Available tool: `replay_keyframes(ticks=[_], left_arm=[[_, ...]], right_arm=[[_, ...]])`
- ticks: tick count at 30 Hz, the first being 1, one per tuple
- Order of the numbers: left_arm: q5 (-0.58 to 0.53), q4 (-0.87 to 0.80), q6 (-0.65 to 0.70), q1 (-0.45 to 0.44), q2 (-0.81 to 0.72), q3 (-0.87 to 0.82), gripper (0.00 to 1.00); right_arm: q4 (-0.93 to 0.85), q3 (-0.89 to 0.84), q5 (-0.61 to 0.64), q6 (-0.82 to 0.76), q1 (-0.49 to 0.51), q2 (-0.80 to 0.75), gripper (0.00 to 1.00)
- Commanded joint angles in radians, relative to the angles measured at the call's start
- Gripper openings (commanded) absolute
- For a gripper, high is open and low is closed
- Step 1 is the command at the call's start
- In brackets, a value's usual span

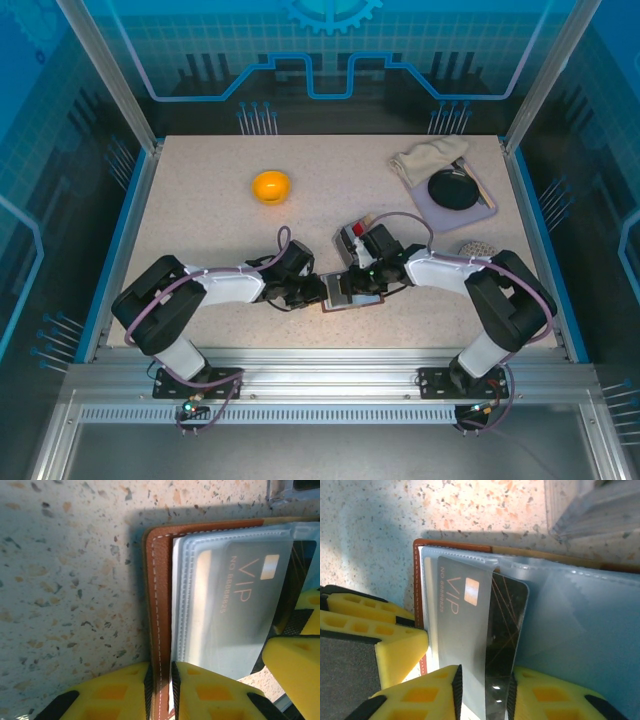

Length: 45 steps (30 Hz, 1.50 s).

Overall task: Put the credit cards into the card holder
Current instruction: Insert the credit card into the card slot.

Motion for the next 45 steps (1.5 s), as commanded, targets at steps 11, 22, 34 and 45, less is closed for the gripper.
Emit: replay_keyframes(ticks=[11, 22, 34, 45], left_arm=[[-0.027, -0.047, 0.038, -0.005, 0.02, 0.026, 0.22], [-0.027, -0.048, 0.04, -0.004, 0.019, 0.031, 0.21], [-0.028, -0.055, 0.048, -0.004, 0.02, 0.044, 0.21], [-0.069, -0.109, 0.044, 0.008, -0.034, 0.034, 0.26]], right_arm=[[-0.092, 0.07, 0.131, 0.005, 0.014, -0.005, 0.4], [-0.07, 0.111, 0.111, 0.016, 0.031, 0.078, 0.29], [-0.026, 0.131, 0.013, 0.026, 0.085, 0.086, 0.25], [-0.193, 0.138, 0.14, -0.036, 0.031, -0.104, 0.43]])
